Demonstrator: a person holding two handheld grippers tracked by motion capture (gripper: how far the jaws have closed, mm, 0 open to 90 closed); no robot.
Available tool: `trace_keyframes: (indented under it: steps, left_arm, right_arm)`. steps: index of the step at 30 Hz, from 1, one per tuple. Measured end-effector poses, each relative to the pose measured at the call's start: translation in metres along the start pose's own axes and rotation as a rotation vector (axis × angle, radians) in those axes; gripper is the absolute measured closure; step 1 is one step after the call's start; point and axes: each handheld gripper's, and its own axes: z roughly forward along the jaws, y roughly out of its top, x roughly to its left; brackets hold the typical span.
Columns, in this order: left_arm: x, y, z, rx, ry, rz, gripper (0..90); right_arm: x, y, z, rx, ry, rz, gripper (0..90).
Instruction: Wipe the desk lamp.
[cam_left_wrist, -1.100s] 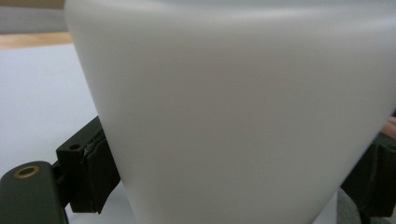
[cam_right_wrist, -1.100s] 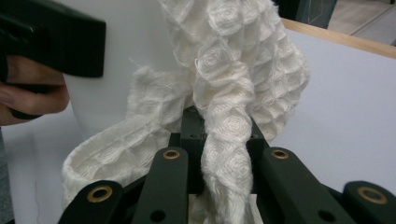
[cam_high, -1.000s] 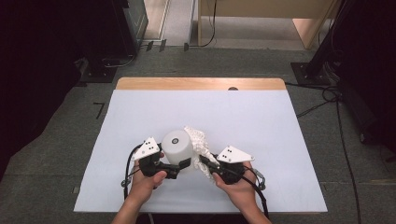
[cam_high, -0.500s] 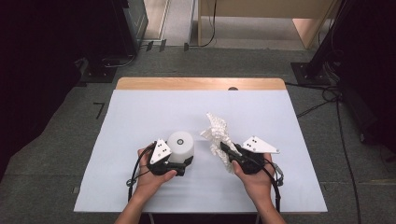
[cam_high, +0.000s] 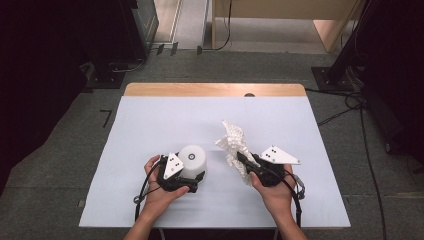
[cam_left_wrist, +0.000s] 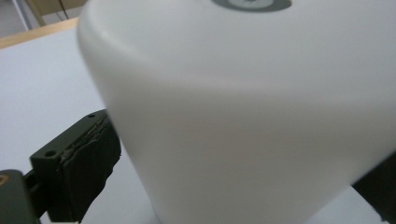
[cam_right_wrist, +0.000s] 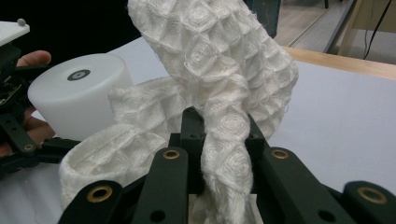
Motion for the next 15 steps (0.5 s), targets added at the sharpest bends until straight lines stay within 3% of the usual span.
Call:
trace_keyframes:
  steps: [6, 9, 11, 15]
  left_arm:
    - [-0.015, 0.006, -0.008, -0.055, 0.09, -0.039, 0.0]
    - [-0.023, 0.012, -0.009, -0.088, 0.158, -0.047, 0.0]
    - [-0.028, 0.015, -0.008, -0.072, 0.221, -0.055, 0.0]
    - [-0.037, 0.018, -0.006, -0.064, 0.298, -0.055, 0.0]
  right_arm:
    - [-0.001, 0.001, -0.001, -0.006, -0.001, -0.001, 77.9]
    - [-0.001, 0.001, 0.0, -0.005, 0.002, 0.0, 77.8]
    - [-0.001, 0.001, 0.0, -0.006, 0.001, 0.003, 77.8]
    - [0.001, 0.001, 0.001, -0.003, 0.006, 0.001, 77.9]
